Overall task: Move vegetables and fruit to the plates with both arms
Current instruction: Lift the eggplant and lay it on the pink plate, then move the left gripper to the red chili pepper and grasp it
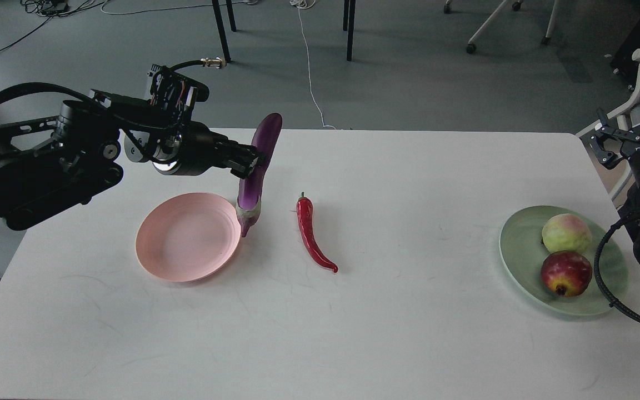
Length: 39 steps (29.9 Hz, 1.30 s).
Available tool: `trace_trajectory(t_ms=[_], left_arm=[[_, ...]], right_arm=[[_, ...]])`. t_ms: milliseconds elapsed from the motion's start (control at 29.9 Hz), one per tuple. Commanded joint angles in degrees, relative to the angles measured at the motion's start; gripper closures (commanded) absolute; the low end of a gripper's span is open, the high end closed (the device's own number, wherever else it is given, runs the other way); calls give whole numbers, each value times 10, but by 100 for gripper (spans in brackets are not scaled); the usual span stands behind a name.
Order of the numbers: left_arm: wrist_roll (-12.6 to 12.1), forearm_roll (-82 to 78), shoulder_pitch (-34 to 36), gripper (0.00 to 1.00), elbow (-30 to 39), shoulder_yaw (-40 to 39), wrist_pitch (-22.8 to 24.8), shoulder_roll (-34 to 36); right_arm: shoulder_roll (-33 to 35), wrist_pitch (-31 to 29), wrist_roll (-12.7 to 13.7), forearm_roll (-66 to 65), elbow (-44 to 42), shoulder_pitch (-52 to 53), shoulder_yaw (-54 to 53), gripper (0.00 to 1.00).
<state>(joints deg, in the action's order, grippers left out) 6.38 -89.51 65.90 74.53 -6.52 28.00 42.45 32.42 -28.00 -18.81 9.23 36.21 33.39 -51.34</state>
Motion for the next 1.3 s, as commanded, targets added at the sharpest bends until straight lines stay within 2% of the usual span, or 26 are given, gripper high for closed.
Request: trace_trajectory(t_ms=[0, 200, 334, 401, 467, 534, 768, 935, 1135, 1202, 1269], left_arm=[[5, -1, -53, 83, 13, 0, 0, 62], [5, -9, -116, 80, 4, 1, -4, 83], [1, -8, -126, 76, -6, 1, -16, 76], [-1, -8, -128, 65, -17, 1, -23, 62], [0, -8, -129, 46, -39, 1, -33, 48], [1, -8, -129, 36, -51, 1, -37, 42], [2, -1, -126, 25, -53, -9, -37, 44], [0, 1, -86, 23, -41, -29, -31, 38], [-3, -1, -45, 23, -36, -23, -24, -60], [-18, -6, -43, 23, -37, -23, -23, -97], [-47, -8, -42, 23, -41, -21, -23, -133]], right_arm=[[-2, 0, 0, 0, 1, -1, 1, 2], [-3, 0, 0, 0, 1, 0, 3, 2], [-2, 0, 0, 0, 2, 2, 4, 2], [-2, 0, 1, 0, 2, 2, 4, 2], [-1, 0, 1, 0, 2, 2, 4, 2], [-1, 0, 1, 0, 2, 2, 4, 2], [-1, 0, 1, 0, 1, 1, 4, 2], [-1, 0, 1, -1, 1, 2, 4, 2], [0, 0, 2, -1, 2, 2, 4, 2], [1, 0, 2, -1, 1, 3, 4, 2], [4, 0, 2, 0, 1, 3, 3, 2]])
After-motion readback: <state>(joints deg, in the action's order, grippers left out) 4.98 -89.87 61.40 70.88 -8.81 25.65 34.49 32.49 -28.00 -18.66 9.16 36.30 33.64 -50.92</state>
